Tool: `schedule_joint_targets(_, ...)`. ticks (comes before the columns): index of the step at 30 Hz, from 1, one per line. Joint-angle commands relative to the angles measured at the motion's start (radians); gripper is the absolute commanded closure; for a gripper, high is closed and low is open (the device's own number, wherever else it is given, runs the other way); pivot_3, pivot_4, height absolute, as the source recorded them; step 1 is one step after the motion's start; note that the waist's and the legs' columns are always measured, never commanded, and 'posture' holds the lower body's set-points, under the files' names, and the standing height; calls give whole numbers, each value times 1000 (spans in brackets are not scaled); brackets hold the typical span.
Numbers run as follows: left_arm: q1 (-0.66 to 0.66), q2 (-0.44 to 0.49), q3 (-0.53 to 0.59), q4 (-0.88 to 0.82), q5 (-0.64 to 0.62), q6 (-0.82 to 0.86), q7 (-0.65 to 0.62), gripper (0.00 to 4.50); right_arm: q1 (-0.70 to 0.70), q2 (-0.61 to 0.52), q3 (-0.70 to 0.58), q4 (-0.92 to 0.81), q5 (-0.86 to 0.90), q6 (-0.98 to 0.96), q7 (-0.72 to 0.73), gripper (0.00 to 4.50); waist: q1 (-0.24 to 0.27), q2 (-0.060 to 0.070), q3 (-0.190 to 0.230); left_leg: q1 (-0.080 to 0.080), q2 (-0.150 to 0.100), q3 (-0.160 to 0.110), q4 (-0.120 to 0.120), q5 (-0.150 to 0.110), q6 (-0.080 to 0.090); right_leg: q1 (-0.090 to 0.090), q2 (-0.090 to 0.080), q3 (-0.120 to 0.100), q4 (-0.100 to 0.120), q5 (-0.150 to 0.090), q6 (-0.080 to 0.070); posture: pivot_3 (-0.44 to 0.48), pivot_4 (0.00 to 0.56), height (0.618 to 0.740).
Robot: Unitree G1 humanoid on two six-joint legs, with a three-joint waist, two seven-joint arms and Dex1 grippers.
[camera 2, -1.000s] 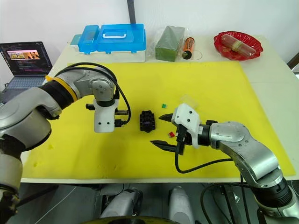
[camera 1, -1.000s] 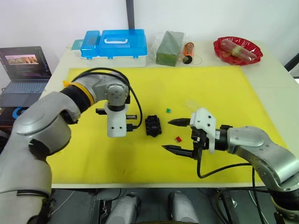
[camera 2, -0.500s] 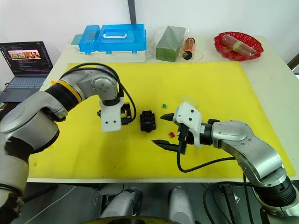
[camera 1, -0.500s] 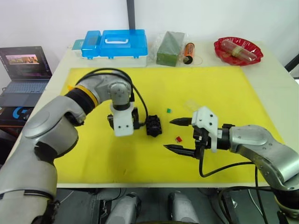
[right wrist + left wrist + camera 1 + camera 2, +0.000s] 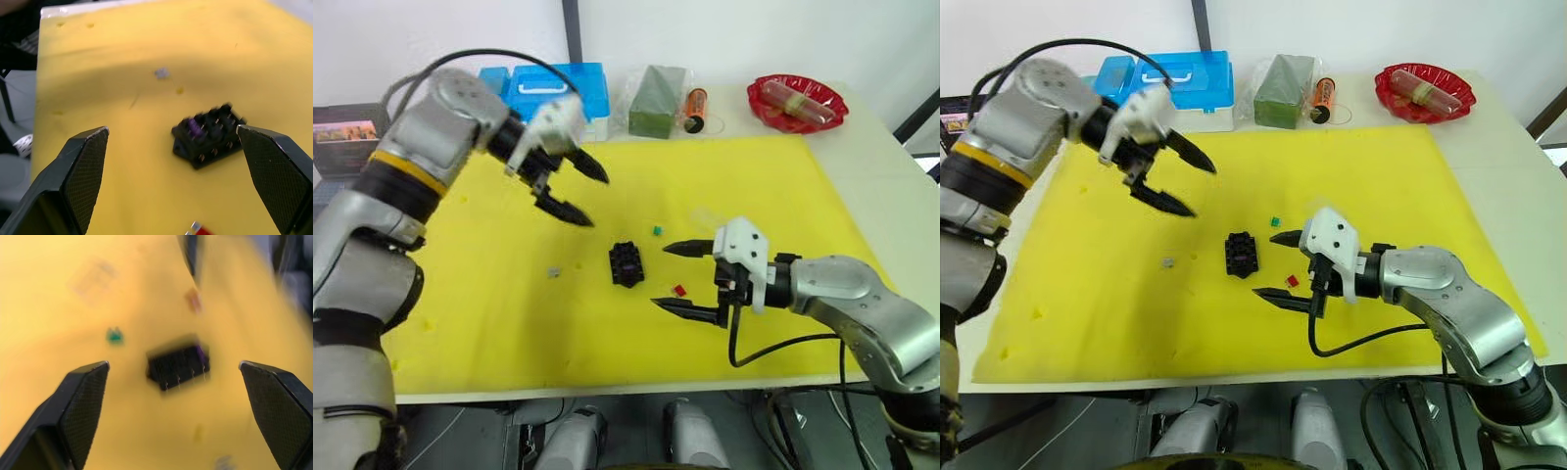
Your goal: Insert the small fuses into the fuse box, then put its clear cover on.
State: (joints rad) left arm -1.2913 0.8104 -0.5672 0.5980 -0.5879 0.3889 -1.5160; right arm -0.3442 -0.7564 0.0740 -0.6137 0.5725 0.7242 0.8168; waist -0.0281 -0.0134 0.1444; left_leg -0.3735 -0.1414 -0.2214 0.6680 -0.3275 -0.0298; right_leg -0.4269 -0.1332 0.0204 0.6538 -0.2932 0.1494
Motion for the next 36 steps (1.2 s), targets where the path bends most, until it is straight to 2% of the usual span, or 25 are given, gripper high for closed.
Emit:
schedule_joint_targets(1, 148, 39, 264, -105, -137, 263, 197, 21, -30, 23, 13, 14, -23, -41, -3, 0, -14, 0, 0, 0, 0, 0, 0, 0, 0, 0, 0, 0, 3, 0, 0, 0, 150, 740)
schedule_joint_targets(3, 277, 33, 428, -194, -224, 383, 341, 21, -43, 37, 29, 33, -39, -60, 1, 0, -17, 0, 0, 0, 0, 0, 1, 0, 0, -2, -1, 0, 8, 0, 0, 0, 150, 740)
schedule_joint_targets(6, 466, 29, 610, -318, -297, 512, 510, 21, -73, 67, 56, 67, -66, -89, 1, 0, -18, 0, 0, -1, 0, -1, 8, 0, 0, -4, -1, 0, 11, 0, 0, 0, 150, 740)
schedule_joint_targets(10, 631, -19, 871, -387, -521, 823, 762, 21, -111, 109, 88, 105, -99, -119, -3, 0, -15, -1, -1, -1, 0, -1, 10, 0, 0, -4, -1, 1, 11, 0, -1, 0, 150, 740)
schedule_joint_targets(13, 784, -49, 996, -450, -602, 945, 880, 21, -134, 133, 114, 134, -123, -137, 0, 0, -12, -1, -1, 0, -2, -1, 11, 0, 0, -2, -1, 1, 11, 0, -1, 0, 150, 740)
schedule_joint_targets(17, 815, -73, 1122, -361, -718, 1093, 1004, 21, -149, 147, 127, 152, -138, -149, 7, 0, -5, -1, -2, 0, -1, -2, 11, 0, 0, -2, -1, 1, 11, 1, -2, 0, 150, 740)
schedule_joint_targets(19, 790, -54, 1138, -268, -738, 1191, 1014, 21, -155, 151, 133, 158, -144, -152, 12, 0, -2, -2, -2, 0, -2, -2, 12, 0, 0, -2, -1, 1, 11, 1, -2, 0, 150, 740)
schedule_joint_targets(24, 757, 49, 962, -86, -789, 1225, 986, 21, -164, 162, 149, 164, -159, -157, 22, 0, -5, -2, -3, 0, -2, -1, 12, 0, 0, -2, -2, 2, 11, 1, -2, 0, 150, 740)
schedule_joint_targets(28, 754, 65, 858, -75, -770, 1225, 919, 21, -169, 167, 158, 159, -162, -149, 28, 0, -9, -2, -3, 0, -2, -1, 12, 0, 0, -2, -2, 2, 12, 1, -2, 0, 150, 740)
schedule_joint_targets(36, 747, -8, 867, -145, -666, 1209, 863, 21, -165, 154, 172, 150, -186, -154, 45, 0, -14, -2, -3, 0, -2, -1, 12, 0, 0, -3, -2, 2, 12, 1, -2, 0, 150, 740)
